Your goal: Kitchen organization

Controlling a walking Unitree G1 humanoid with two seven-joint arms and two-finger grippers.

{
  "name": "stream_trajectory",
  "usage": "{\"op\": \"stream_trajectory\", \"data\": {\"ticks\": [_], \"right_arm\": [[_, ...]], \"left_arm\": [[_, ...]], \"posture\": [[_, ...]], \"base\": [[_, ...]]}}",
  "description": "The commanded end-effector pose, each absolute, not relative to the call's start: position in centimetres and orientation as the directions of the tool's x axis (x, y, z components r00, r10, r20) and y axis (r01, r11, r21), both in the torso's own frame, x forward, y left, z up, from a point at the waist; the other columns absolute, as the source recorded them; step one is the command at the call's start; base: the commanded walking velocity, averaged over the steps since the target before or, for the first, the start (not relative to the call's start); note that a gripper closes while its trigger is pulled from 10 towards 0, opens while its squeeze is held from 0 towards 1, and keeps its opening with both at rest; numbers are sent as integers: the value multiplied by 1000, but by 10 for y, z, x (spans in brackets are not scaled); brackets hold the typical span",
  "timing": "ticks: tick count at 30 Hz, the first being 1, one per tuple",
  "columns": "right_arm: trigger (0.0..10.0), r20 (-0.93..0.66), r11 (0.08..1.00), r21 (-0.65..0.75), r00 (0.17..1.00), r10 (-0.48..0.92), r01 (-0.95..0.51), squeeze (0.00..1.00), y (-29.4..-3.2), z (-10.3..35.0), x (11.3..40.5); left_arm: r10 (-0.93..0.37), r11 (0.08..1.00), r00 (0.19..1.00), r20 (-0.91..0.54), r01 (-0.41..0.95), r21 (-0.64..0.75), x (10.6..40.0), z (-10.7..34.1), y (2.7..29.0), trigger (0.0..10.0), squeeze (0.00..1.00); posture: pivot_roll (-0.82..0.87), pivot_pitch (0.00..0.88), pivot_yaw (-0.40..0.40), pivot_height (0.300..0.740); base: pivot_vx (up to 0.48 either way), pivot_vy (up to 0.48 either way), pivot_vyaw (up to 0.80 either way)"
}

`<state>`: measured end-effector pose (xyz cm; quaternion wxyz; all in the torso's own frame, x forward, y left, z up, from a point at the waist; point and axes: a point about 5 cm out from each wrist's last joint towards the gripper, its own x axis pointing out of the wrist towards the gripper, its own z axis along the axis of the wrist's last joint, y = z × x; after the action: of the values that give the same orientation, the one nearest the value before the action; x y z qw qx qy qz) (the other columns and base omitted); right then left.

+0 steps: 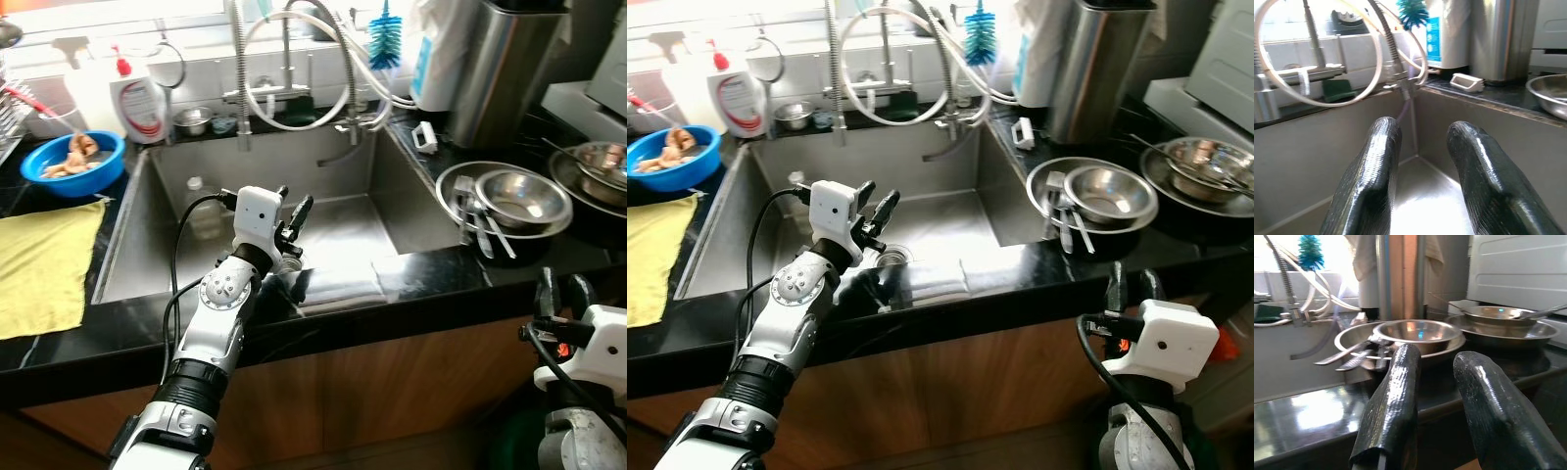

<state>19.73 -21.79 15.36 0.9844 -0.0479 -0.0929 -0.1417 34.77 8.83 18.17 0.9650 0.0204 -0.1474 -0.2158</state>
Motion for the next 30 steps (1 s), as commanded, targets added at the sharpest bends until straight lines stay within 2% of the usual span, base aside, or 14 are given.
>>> {"op": "stream_trajectory", "data": {"ticks": [1, 8, 9, 14, 15, 22, 24, 30], "right_arm": [[10000, 201, 956, -74, 943, -265, 284, 0, -216, 154, 200], [10000, 166, 959, -83, 953, -255, 271, 0, -217, 147, 203], [10000, 175, 962, -63, 952, -252, 266, 1000, -219, 148, 204], [10000, 192, 957, -70, 946, -263, 281, 1000, -223, 152, 204], [10000, 192, 955, -75, 944, -269, 287, 0, -225, 153, 202], [10000, 152, 924, 76, 912, -381, 374, 0, -241, 145, 196], [10000, 127, 929, 137, 924, -361, 344, 0, -242, 143, 197], [10000, 97, 940, 120, 938, -332, 320, 0, -246, 140, 195]], "left_arm": [[-432, 902, 860, 270, 415, 122, 348, 183, 88, 10000, 0], [-440, 898, 856, 270, 421, 127, 347, 183, 86, 10000, 0], [-440, 898, 856, 270, 422, 127, 347, 183, 86, 10000, 0], [-439, 898, 857, 270, 421, 126, 347, 183, 86, 10000, 0], [-439, 899, 857, 270, 420, 126, 347, 183, 86, 10000, 0], [-444, 896, 854, 271, 426, 125, 346, 184, 84, 10000, 0], [-444, 896, 854, 272, 426, 125, 346, 184, 84, 10000, 0], [-444, 896, 853, 274, 426, 125, 346, 184, 84, 10000, 0]], "posture": [[-52, 0, 44, 740], [-53, 0, 45, 740], [-53, 0, 45, 740], [-55, 0, 45, 740], [-56, 0, 45, 740], [-56, 0, 45, 740], [-54, 0, 43, 740], [-54, 0, 43, 740]], "base": [[0, 0, 0], [0, 0, 0], [0, 0, 0], [0, 0, 0], [0, 0, 0], [0, 0, 0], [0, 0, 0], [0, 0, 0]]}}
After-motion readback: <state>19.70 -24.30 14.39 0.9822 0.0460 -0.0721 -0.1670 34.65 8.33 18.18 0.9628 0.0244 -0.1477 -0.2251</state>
